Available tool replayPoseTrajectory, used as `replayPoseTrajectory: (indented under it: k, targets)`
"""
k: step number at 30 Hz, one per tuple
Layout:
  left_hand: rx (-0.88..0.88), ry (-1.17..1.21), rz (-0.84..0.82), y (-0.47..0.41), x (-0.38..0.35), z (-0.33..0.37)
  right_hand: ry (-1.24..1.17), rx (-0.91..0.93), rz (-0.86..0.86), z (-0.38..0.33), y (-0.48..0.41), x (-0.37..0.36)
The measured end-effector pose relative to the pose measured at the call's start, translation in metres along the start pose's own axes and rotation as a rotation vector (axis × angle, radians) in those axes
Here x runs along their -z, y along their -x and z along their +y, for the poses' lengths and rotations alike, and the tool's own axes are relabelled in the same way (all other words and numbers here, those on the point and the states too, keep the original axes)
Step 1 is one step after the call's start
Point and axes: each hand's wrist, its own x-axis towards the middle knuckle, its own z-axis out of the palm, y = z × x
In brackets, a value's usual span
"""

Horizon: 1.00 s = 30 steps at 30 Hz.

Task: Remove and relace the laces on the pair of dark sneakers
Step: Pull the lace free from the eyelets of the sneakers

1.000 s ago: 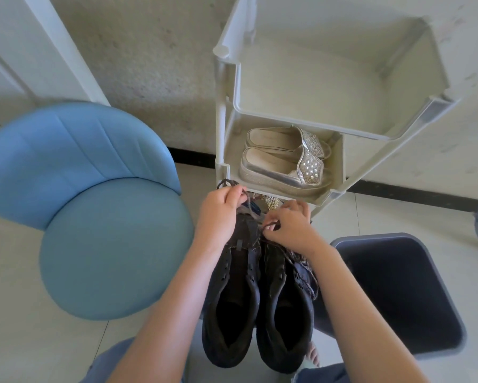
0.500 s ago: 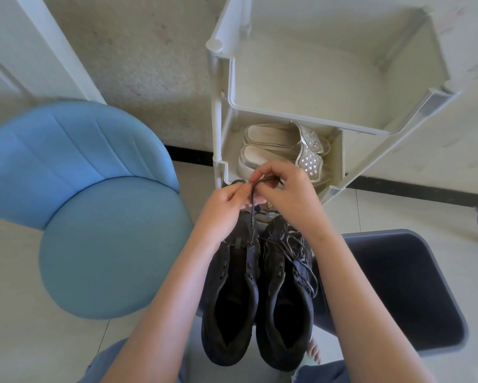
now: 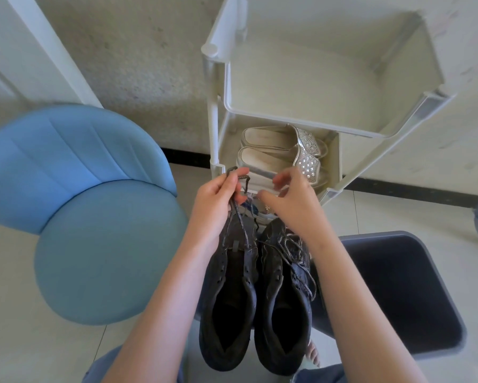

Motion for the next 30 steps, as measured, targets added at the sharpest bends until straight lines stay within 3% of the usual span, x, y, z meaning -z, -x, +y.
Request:
replayPoseTrajectory:
  k: [4,7,10,13,15,21,24,28,30]
  targets:
    - [-0.053,-0.243,-0.028,0.001,0.002,0.002,-0.344,-0.070,-0.556,-0.007,0.007,-0.002]
    - [-0.125,-0.434,-0.115,0.006,0.002,0.005,-0.820,-0.123,-0.683,-0.008,0.002,-0.009]
    - [-0.174,-0.516,-0.248,0.011,0.003,0.005,-0.973,-0.187,-0.645,-0.006,-0.001,-0.020]
    - [-0.092,-0.492,-0.370,0.011,0.007,0.004,-0.982,-0.183,-0.578,-0.002,0.001,-0.025]
    - [-0.048,-0.514,-0.365,0.012,0.010,0.004,-0.982,-0.197,-0.532,0.000,0.000,-0.022]
    - [0.096,-0.591,-0.433,0.016,0.020,0.005,-1.497,-0.375,-0.407,-0.008,-0.004,-0.011]
    - [0.262,-0.664,-0.415,0.014,0.035,0.003,-1.402,-0.413,-0.290,-0.008,-0.005,-0.001]
    - [0.385,-0.790,-0.433,0.010,0.049,-0.003,-1.357,-0.356,-0.169,-0.008,-0.003,-0.007]
    - [0.528,-0.886,-0.449,0.007,0.054,-0.009,-1.343,-0.301,-0.104,-0.007,-0.003,-0.010]
